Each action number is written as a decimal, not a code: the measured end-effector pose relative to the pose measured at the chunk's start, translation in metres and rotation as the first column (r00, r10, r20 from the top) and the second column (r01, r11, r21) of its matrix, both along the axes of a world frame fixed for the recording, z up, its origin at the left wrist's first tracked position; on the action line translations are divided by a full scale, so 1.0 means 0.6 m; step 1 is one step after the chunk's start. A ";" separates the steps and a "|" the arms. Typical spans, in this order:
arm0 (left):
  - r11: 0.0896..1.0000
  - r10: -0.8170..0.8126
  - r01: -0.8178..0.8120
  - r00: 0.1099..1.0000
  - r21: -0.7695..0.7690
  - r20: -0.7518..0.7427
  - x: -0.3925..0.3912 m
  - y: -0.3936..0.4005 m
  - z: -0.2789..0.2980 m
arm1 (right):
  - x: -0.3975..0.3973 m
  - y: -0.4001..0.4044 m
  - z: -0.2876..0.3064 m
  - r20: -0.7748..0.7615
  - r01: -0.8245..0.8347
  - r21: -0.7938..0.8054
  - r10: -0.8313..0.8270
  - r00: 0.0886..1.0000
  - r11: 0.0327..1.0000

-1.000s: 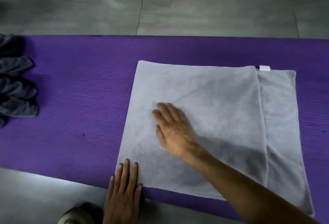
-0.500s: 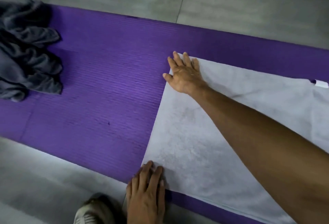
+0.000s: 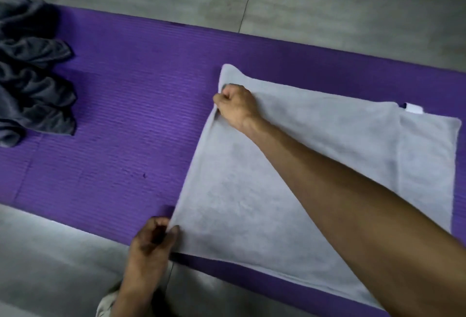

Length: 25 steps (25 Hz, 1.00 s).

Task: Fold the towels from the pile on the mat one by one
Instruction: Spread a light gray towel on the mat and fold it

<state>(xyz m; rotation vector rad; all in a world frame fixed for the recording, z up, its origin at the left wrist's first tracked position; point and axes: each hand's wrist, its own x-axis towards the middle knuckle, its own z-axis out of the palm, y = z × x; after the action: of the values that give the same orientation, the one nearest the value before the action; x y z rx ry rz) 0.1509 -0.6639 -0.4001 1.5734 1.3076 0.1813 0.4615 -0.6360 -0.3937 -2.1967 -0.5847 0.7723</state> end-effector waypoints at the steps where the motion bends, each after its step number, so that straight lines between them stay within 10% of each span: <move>1: 0.997 0.064 -0.064 0.998 0.052 -0.008 -0.018 0.018 -0.004 | 0.001 0.007 0.007 -0.155 0.060 0.157 -0.036 0.987 0.986; 5: 0.902 0.109 -0.008 0.972 0.432 -0.210 -0.059 0.048 -0.002 | -0.004 -0.039 0.036 -0.437 0.151 0.358 0.022 0.899 0.922; 9: 0.738 -0.327 0.372 0.927 0.564 -0.183 0.036 -0.105 0.008 | 0.030 -0.212 0.001 -0.148 0.426 0.340 -0.399 0.905 0.839; 13: 0.404 -0.764 0.650 0.626 0.644 -0.152 0.141 -0.318 -0.019 | 0.144 -0.362 -0.004 -0.065 0.737 0.271 -0.752 0.656 0.619; 16: 0.265 -0.801 0.879 0.430 0.397 -0.417 0.181 -0.397 -0.014 | 0.192 -0.391 0.009 -0.285 0.610 0.118 -0.562 0.776 0.783; 20: 0.278 -0.744 0.924 0.380 0.262 -0.549 0.193 -0.423 -0.009 | 0.199 -0.382 0.034 -0.431 0.523 0.177 -0.412 0.803 0.834; 25: 0.366 -0.745 0.747 0.592 0.555 -0.307 0.177 -0.417 -0.002 | 0.202 -0.403 0.034 -0.568 0.636 0.296 -0.403 0.717 0.713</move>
<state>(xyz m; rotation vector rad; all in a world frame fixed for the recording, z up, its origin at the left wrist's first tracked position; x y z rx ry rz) 0.2568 -0.9144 -0.4013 2.6327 0.3546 0.0302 0.5830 -0.8781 -0.3733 -1.5065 0.1312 0.7014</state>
